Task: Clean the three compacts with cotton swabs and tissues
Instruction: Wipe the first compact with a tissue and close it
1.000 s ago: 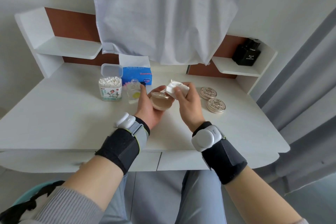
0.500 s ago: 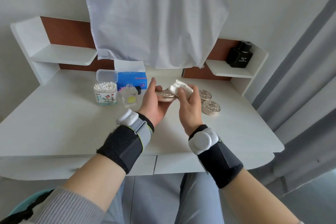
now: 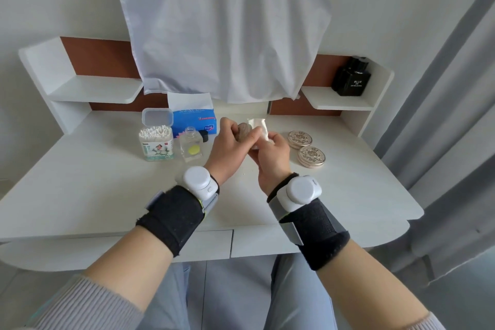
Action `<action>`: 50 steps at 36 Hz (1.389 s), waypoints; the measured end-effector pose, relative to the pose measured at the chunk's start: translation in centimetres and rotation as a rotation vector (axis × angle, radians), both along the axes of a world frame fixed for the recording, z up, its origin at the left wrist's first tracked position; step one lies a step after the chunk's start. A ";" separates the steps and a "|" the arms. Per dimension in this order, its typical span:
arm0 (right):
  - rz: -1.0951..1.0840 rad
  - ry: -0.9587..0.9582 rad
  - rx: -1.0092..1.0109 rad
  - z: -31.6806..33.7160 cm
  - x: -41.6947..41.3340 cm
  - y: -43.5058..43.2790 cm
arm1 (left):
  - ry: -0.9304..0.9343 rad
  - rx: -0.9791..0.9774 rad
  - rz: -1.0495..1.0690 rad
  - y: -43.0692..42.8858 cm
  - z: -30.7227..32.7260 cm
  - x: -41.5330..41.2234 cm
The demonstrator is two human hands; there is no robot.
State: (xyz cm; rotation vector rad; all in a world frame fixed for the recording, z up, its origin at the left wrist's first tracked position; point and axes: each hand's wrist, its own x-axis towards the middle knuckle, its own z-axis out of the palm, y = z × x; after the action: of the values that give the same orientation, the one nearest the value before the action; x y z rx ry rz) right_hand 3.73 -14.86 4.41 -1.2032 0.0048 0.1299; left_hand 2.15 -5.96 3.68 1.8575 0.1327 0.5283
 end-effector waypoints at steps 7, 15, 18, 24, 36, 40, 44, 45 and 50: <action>0.106 -0.252 -0.409 -1.6 -0.8 0.9 | -0.029 -0.002 0.055 -0.5 1.0 1.3; 0.228 -0.131 -0.126 -1.4 -1.5 -0.2 | 0.047 0.005 0.066 0.1 1.2 2.4; 0.144 -0.125 -0.048 -1.0 -0.3 -0.1 | 0.097 -0.095 0.001 -0.4 0.2 2.9; 0.142 -0.045 -0.147 -1.7 1.7 0.5 | 0.080 -0.152 0.010 -1.3 -0.3 3.4; 0.330 -0.041 -0.078 -1.6 2.9 -1.9 | 0.181 0.011 0.105 -0.3 0.4 8.5; 0.156 -0.029 0.010 -1.9 4.0 -2.6 | 0.239 0.031 0.033 -0.4 -0.1 10.9; -0.065 -0.024 -0.064 -2.8 5.9 -3.4 | 0.300 0.201 0.042 -0.3 -1.7 12.0; -0.094 -0.032 -0.126 -3.0 6.2 -3.6 | 0.302 0.253 0.052 -0.1 -2.3 12.1; -0.163 -0.106 -0.324 -4.4 7.5 -4.1 | 0.305 0.412 0.120 0.5 -3.7 14.0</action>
State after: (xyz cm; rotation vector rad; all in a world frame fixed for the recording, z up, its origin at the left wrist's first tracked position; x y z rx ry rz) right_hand 11.27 -18.94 0.01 -1.5263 0.0317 -0.0810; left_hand 16.16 -5.50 0.01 2.3388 0.3629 0.3675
